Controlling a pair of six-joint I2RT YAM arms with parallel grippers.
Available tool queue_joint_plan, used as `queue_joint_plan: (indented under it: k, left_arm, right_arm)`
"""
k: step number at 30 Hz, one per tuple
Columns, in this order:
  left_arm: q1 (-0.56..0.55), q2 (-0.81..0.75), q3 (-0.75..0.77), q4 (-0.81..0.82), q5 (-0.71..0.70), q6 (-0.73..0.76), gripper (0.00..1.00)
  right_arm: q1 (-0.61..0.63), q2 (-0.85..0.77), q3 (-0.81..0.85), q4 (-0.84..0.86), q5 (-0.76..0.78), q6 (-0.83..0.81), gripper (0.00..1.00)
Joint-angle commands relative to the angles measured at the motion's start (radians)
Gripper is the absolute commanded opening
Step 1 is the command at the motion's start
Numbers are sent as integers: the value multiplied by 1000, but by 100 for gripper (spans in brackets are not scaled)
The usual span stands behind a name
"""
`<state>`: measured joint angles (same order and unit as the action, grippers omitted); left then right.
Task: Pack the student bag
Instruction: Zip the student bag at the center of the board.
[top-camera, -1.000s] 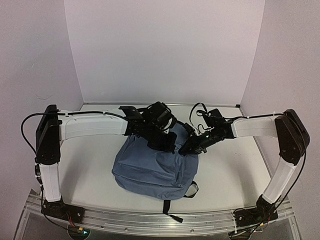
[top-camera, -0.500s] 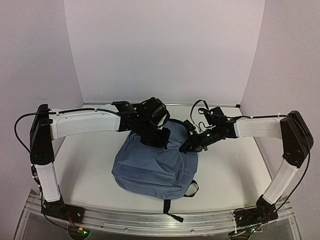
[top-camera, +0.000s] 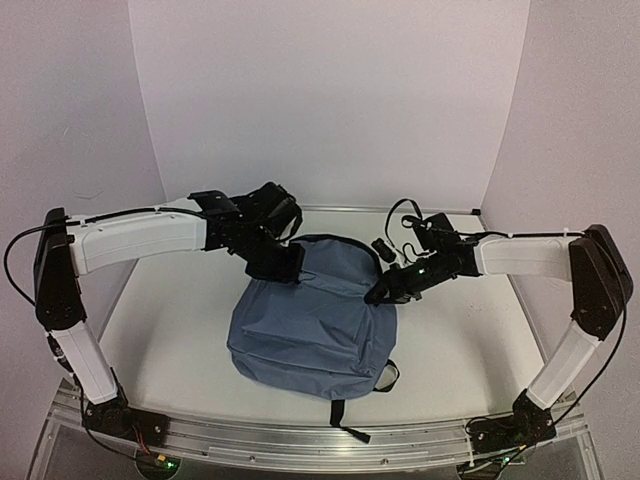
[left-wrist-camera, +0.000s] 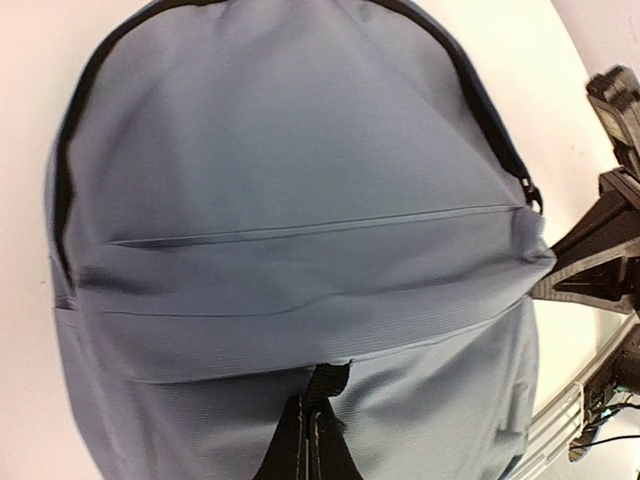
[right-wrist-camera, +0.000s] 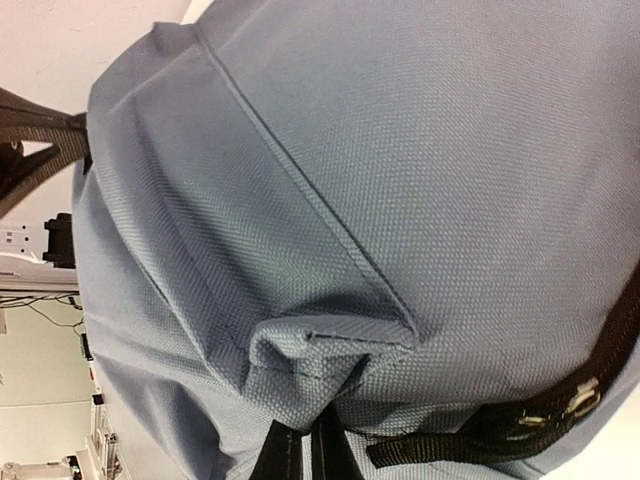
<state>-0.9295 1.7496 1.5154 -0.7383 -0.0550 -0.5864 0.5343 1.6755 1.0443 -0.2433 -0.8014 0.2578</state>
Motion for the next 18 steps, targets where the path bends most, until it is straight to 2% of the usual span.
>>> queue_joint_plan:
  k: [1, 14, 18]
  left_arm:
    - [60, -108, -48, -87, -73, 23, 0]
    - [218, -192, -274, 43, -2, 53, 0]
    - [218, -196, -314, 141, 70, 67, 0]
  right_arm:
    - [-56, -44, -19, -60, 141, -34, 0]
    - [-85, -43, -18, -100, 220, -76, 0]
    - [-85, -40, 11, -127, 144, -116, 0]
